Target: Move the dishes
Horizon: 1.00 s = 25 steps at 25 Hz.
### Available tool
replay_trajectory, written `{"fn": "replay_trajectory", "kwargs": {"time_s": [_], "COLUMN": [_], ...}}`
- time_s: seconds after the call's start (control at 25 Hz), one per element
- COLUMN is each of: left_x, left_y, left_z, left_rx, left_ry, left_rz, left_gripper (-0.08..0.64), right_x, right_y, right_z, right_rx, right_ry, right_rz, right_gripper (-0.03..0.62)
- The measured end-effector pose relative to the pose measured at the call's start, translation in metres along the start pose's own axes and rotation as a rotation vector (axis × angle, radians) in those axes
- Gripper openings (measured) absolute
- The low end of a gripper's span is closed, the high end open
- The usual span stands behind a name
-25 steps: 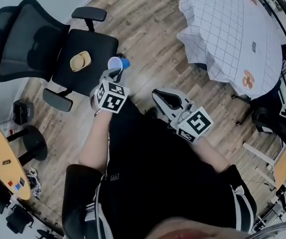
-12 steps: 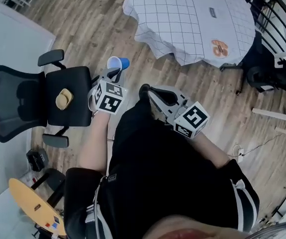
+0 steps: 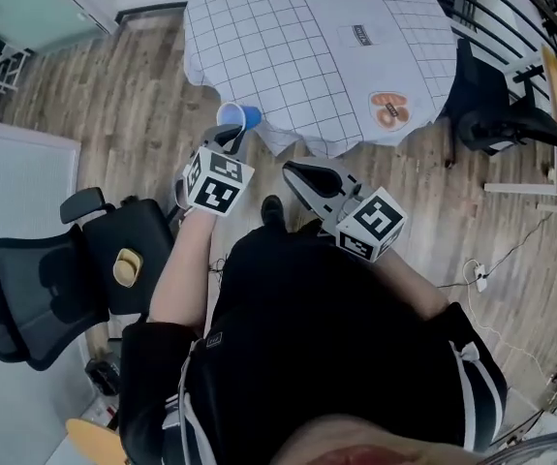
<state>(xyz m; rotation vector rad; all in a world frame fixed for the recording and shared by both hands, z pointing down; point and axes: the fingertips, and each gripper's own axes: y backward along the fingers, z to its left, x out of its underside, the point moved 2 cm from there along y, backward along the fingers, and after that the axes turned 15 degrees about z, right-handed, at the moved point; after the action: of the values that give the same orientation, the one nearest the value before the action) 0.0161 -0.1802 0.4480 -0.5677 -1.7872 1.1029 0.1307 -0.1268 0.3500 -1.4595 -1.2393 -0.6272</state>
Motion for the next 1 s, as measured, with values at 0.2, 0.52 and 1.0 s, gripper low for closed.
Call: {"fn": "replay_trajectory", "kwargs": {"time_s": [0.2, 0.52, 1.0], "left_x": [-0.059, -0.155, -0.247], "left_y": [-0.038, -0.106, -0.186], "left_z": [0.007, 0.018, 0.030], "left_rx": [0.062, 0.012, -0.027], "left_ry": [-0.059, -0.141, -0.398], "left_rz": [-0.004, 0.056, 0.165], "left_gripper": [0.014, 0.014, 0.014], "right_x": [-0.013, -0.029, -0.035], "right_y": [0.008, 0.052, 0.046], "right_z": [-0.054, -0.169, -0.254], "right_rx": [0.064, 0.115, 0.119], "right_ry": [-0.045, -0.063, -0.126], "right_rz": [-0.009, -0.038, -0.002], "right_gripper": [0.021, 0.021, 0.021]}}
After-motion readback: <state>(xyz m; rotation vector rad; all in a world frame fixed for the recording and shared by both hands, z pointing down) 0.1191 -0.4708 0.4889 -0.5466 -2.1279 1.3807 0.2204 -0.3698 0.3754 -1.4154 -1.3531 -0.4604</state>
